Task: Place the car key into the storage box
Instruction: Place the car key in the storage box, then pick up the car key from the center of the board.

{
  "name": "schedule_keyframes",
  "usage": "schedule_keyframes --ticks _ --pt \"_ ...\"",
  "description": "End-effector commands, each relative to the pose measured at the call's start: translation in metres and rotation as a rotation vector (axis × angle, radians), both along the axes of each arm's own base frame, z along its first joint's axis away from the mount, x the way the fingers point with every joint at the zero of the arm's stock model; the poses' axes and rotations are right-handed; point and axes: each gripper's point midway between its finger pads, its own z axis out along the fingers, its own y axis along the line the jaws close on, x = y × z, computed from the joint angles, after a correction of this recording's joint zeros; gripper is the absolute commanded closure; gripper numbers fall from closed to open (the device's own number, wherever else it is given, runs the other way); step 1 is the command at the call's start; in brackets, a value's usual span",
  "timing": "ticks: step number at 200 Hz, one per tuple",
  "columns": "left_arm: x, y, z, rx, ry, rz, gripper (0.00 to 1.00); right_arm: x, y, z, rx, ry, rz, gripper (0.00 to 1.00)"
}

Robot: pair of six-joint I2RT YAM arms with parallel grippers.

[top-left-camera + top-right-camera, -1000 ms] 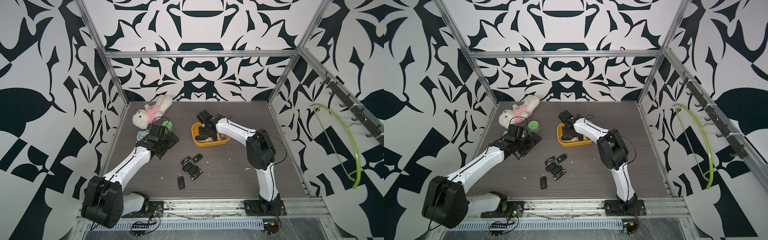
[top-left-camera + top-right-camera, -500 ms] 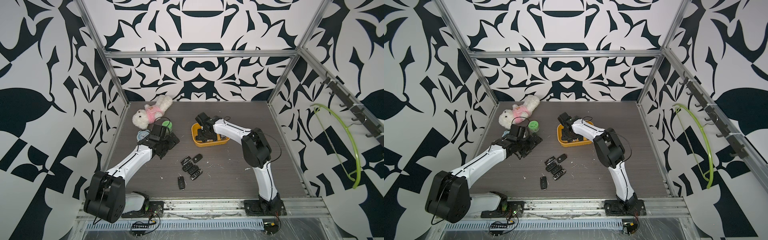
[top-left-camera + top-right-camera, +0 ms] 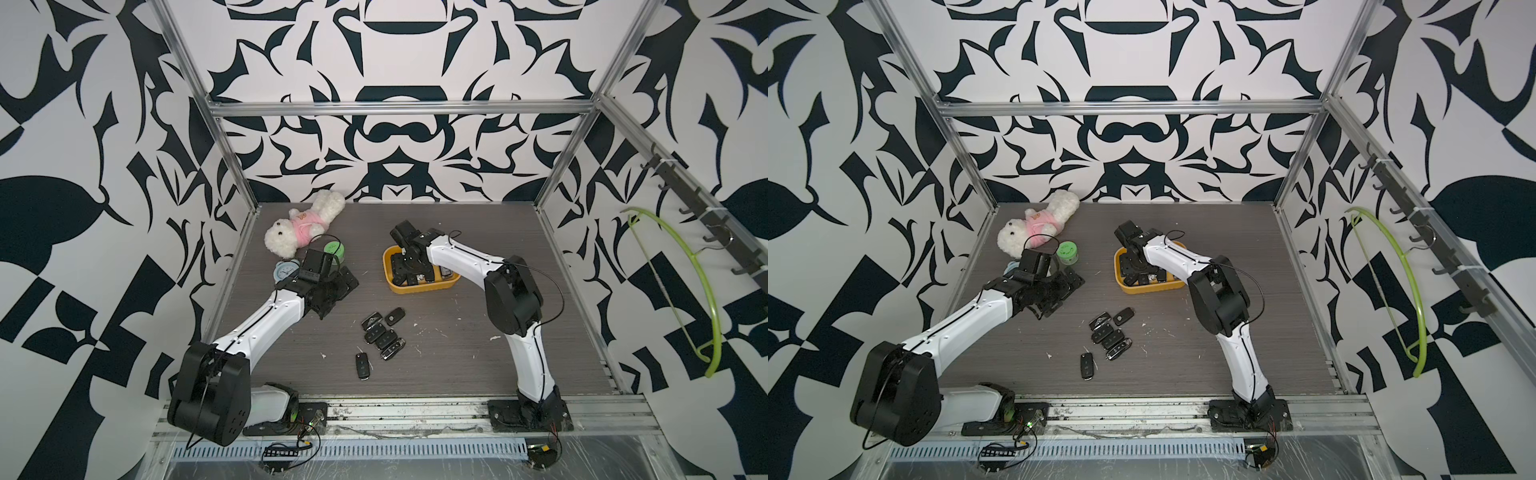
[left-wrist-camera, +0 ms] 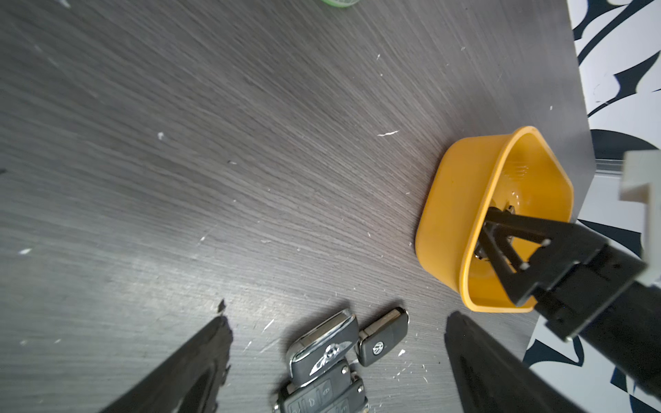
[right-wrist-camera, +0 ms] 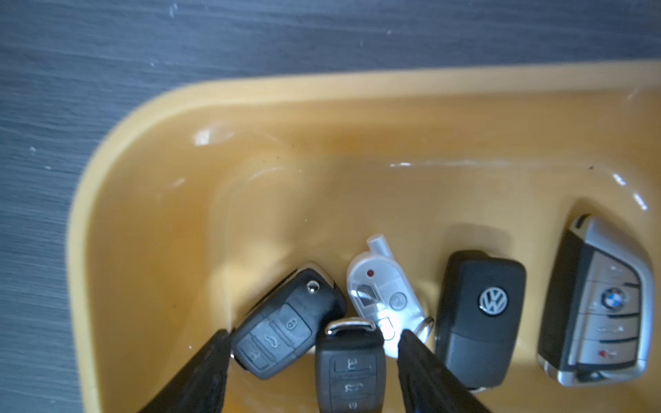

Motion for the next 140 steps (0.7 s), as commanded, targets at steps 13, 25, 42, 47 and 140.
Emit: schedule_keyframes --ticks 13,25,42,47,140 --pt "-0.010 0.005 0.009 0.033 0.016 -0.028 0.01 0.010 -0.002 0.076 0.063 -0.145 -0.008 0.25" --pt "-0.015 0.007 0.006 0.050 0.037 -0.031 0.01 0.006 -0.003 0.087 0.082 -0.161 -0.002 0.24" --pt "-0.025 0.009 0.017 0.055 0.016 -0.040 0.01 -0.003 -0.005 0.097 0.115 -0.172 0.006 0.00" --pt "-0.028 0.009 0.018 0.064 0.020 -0.044 0.01 -0.006 -0.005 0.103 0.131 -0.178 0.009 0.00" --pt "-0.113 -0.015 0.006 0.238 0.112 -0.187 0.00 -0.088 -0.033 0.129 0.352 -0.180 0.003 0.00"
